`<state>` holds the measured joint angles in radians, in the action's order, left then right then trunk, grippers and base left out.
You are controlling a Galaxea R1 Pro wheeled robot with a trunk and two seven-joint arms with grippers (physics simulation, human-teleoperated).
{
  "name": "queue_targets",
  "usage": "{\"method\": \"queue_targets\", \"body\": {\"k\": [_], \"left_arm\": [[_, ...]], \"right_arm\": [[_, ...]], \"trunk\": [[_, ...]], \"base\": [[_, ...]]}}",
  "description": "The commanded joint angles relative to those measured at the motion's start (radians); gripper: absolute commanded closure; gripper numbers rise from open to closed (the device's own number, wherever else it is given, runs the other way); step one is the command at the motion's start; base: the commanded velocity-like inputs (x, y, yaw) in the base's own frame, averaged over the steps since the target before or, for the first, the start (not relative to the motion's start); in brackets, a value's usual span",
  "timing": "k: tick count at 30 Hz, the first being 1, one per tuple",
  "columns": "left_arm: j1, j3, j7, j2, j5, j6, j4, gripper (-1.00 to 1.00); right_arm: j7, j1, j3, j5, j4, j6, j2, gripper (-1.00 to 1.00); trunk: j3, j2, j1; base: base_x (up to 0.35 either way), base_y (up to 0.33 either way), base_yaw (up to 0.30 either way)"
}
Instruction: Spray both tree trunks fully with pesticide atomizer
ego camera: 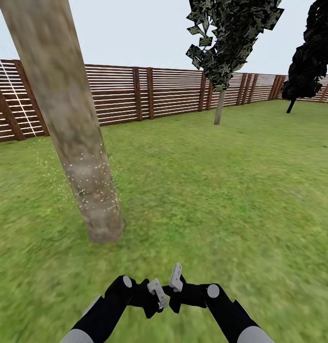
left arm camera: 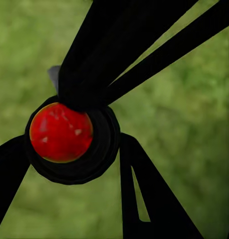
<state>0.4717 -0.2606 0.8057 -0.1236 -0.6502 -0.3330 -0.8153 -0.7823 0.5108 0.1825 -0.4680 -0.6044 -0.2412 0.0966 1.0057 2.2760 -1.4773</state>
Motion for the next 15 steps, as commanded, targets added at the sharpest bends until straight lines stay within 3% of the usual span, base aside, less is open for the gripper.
{"method": "queue_targets", "body": {"k": [1, 5, 8, 12, 15], "left_arm": [[0.0, 0.0, 0.0, -0.001, 0.001, 0.0, 0.0, 1.0], [0.001, 0.0, 0.0, 0.003, 0.001, 0.0, 0.005, 1.0], [0.007, 0.005, 0.0, 0.023, -0.007, 0.0, 0.009, 1.0], [0.028, 0.009, 0.0, 0.158, -0.005, -0.001, 0.01, 1.0], [0.023, 0.011, -0.001, 0.242, -0.001, 0.0, 0.019, 1.0]], "right_arm": [[0.0, 0.0, 0.0, -0.001, 0.0, 0.0, 0.0, 1.0], [0.0, 0.0, 0.0, -0.001, 0.0, 0.0, 0.0, 1.0], [0.0, 0.0, 0.0, -0.001, 0.0, 0.0, 0.0, 1.0], [0.0, 0.0, 0.0, -0.001, 0.002, 0.0, 0.0, 1.0], [0.001, 0.0, 0.0, -0.002, 0.003, -0.001, 0.0, 1.0]], "trunk": [[0.0, 0.0, 0.0], [0.0, 0.0, 0.0], [0.0, 0.0, 0.0], [0.0, 0.0, 0.0], [0.0, 0.0, 0.0]], "base": [[0.0, 0.0, 0.0], [0.0, 0.0, 0.0], [0.0, 0.0, 0.0], [0.0, 0.0, 0.0], [0.0, 0.0, 0.0]]}}
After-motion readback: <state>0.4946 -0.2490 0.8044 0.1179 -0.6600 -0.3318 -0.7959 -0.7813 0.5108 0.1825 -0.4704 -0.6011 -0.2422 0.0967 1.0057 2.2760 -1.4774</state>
